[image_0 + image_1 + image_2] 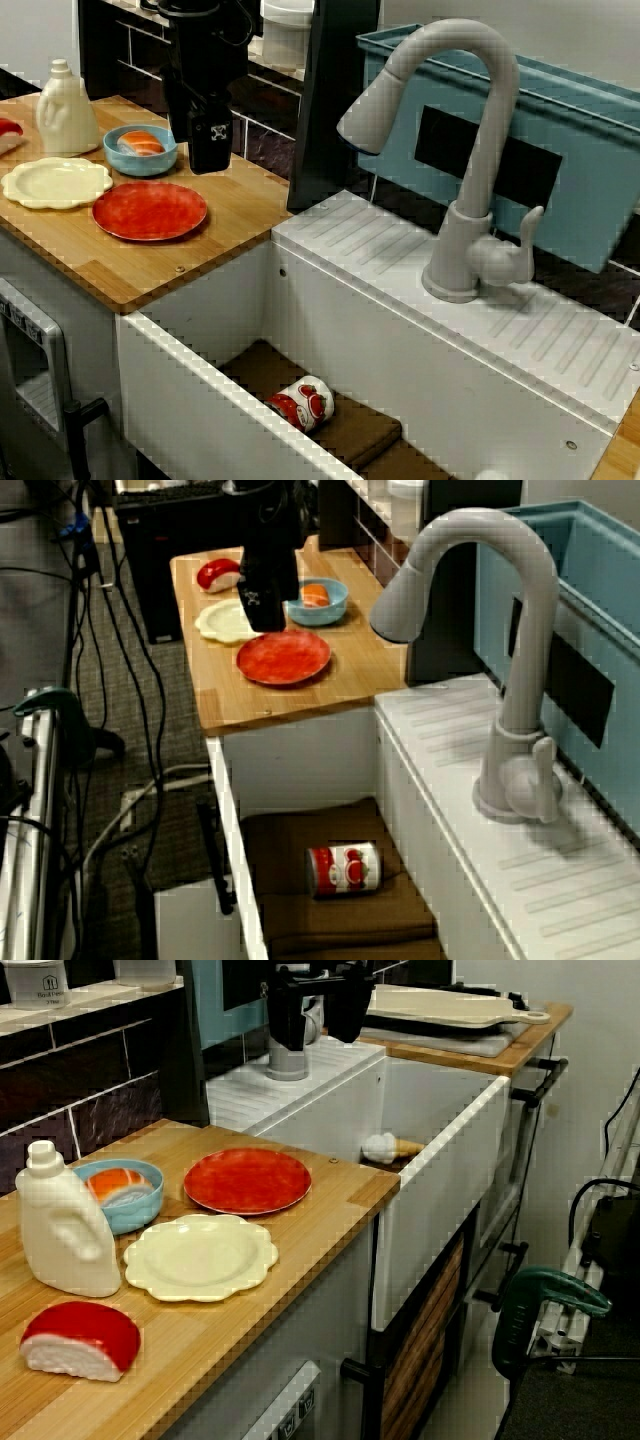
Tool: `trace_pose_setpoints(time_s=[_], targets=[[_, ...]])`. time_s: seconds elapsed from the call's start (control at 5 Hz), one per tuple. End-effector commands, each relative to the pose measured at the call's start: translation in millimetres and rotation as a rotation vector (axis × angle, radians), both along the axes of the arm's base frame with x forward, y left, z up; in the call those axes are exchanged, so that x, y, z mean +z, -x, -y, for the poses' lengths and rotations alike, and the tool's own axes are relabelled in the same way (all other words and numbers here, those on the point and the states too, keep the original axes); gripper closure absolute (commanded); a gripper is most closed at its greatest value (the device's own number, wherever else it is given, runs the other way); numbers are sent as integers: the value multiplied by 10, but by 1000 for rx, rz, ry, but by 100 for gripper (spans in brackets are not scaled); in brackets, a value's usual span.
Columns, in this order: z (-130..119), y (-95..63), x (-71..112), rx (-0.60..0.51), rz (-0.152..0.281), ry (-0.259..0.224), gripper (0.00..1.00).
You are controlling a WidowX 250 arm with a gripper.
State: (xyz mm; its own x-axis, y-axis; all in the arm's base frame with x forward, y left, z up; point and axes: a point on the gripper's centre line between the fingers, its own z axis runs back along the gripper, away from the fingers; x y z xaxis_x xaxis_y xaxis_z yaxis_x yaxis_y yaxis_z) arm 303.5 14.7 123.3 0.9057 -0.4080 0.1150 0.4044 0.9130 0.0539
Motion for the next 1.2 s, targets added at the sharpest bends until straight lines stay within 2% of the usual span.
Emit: trace_pose_setpoints(time_s=[0.0,0.2,0.4,0.6,0.8,1.0], targets=[[-321,-137,154,81,44,-18,0],[-490,-140,180,166,85,-94,0],[-729,-126,159,331,99,-109,0],[-859,-190,140,403,70,-118,0],[-1018,-144,88,630,34,-72,0],[-1102,-148,53,654,43,-79,0]])
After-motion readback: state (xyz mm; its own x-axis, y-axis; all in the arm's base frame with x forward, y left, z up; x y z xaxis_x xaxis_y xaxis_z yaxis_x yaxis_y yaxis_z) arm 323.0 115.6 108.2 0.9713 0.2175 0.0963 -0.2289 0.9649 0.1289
